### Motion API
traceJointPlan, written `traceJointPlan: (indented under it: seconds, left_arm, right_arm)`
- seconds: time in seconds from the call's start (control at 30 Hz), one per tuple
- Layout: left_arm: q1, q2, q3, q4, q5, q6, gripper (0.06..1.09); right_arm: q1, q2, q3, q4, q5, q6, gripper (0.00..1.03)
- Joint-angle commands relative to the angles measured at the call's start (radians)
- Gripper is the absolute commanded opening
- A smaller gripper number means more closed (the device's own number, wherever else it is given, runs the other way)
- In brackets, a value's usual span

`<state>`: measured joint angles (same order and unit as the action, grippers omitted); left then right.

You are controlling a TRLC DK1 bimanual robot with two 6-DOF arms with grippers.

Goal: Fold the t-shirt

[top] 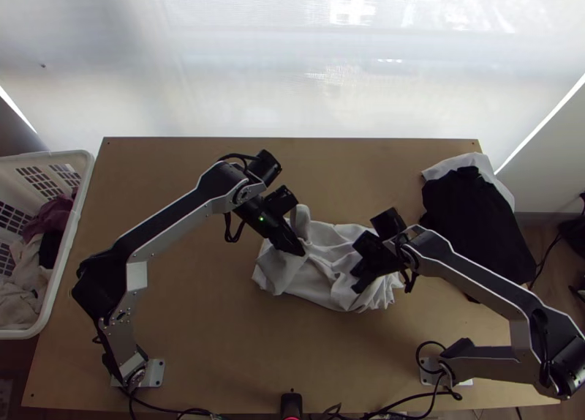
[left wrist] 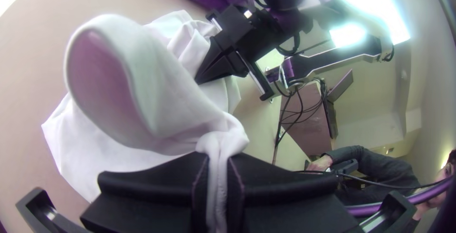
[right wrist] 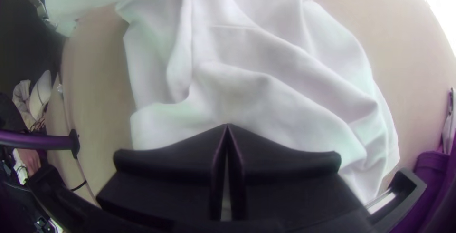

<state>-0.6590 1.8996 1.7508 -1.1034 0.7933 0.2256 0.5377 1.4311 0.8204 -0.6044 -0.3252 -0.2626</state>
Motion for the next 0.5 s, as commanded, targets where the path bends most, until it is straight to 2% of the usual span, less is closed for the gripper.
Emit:
traceJointPlan:
  seconds: [0.0,0.27,0.47]
  left_arm:
    - [-0.064,0.061,0.076,0.028,0.001,-0.026,0.09]
    - [-0.102,0.121,0.142,0.034,0.0,-0.037,0.09]
    - [-0.157,0.187,0.204,0.06,0.0,-0.06,0.09]
  right_arm:
    - [-0.031,-0.08,-0.007,-0.035,-0.003,0.002,0.02]
    - [-0.077,-0.189,-0.001,-0.115,-0.003,-0.001,0.02]
    - [-0.191,-0.304,-0.032,-0.176,-0.003,-0.01,0.02]
